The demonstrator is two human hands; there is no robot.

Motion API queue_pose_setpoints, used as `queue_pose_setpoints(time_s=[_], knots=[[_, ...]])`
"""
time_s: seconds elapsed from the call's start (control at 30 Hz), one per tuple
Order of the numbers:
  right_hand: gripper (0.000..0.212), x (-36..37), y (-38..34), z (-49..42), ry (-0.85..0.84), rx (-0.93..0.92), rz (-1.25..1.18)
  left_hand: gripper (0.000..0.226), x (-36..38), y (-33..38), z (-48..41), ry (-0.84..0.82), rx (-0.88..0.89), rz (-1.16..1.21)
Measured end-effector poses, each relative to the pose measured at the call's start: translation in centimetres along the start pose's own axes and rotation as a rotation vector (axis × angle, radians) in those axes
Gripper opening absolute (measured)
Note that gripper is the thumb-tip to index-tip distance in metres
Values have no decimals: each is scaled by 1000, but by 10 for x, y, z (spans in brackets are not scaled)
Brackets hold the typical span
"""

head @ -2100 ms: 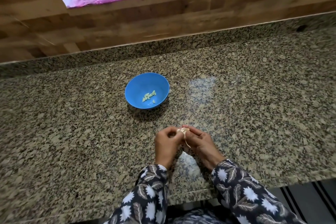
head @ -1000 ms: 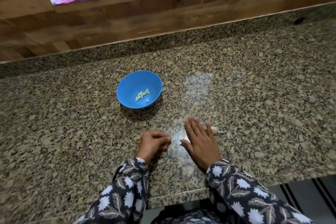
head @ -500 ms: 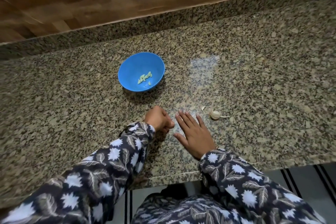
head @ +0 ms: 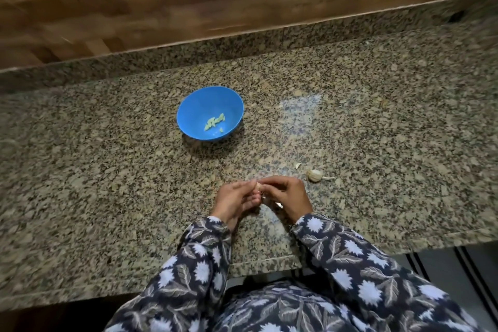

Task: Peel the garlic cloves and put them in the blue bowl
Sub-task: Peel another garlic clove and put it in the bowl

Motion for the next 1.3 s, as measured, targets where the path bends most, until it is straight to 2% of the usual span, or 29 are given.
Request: queue_pose_setpoints(time_s=[0.17, 0.3, 0.43, 0.53, 0.63, 0.7, 0.77, 0.83, 0.87, 1.0, 1.07, 1.17, 1.3], knots=[[13, -1, 0, 3, 46, 24, 3, 17, 2, 3, 6, 51, 144, -114], [15, -3, -1, 2, 100, 45, 33, 11, 0, 13, 10, 25, 256, -215], [14, 2, -8, 3, 62, 23, 78, 7, -4, 16, 11, 92, 365, -401], [14, 5, -5, 3, 11, 112, -47, 12, -4, 19, 12, 98, 391, -516], [10, 5, -4, 2, -18, 154, -119, 15, -3, 20, 12, 48, 352, -486], [9, 5, -8, 2, -25, 149, -139, 16, -2, 20, 13, -4, 299, -363], [10, 5, -8, 2, -6, 166, -143, 18, -2, 17, 14, -38, 249, -239], [14, 6, -4, 3, 37, 205, -142, 23, -3, 15, 15, -32, 268, -215], [15, 6, -2, 4, 60, 228, -138, 25, -3, 16, 15, -12, 318, -278], [5, 5, 2, 3, 86, 303, -124, 29, 3, 19, 21, 112, 621, -798], [6, 6, -1, 4, 71, 313, -153, 25, 4, 19, 23, 141, 682, -852], [7, 9, -5, 7, 49, 294, -180, 15, -4, 19, 17, 167, 611, -678], [20, 10, -7, 8, 58, 286, -145, 15, -6, 9, 14, 38, 324, -56]])
Point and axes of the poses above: each hand's wrist, its own z-axis away from the middle knuckle, its own x-axis out of the palm, y = z × x, the point moved 5 cm from there along -z, towards the middle knuckle, and after that the axes turned 3 degrees about -x, right-handed, at the moved point
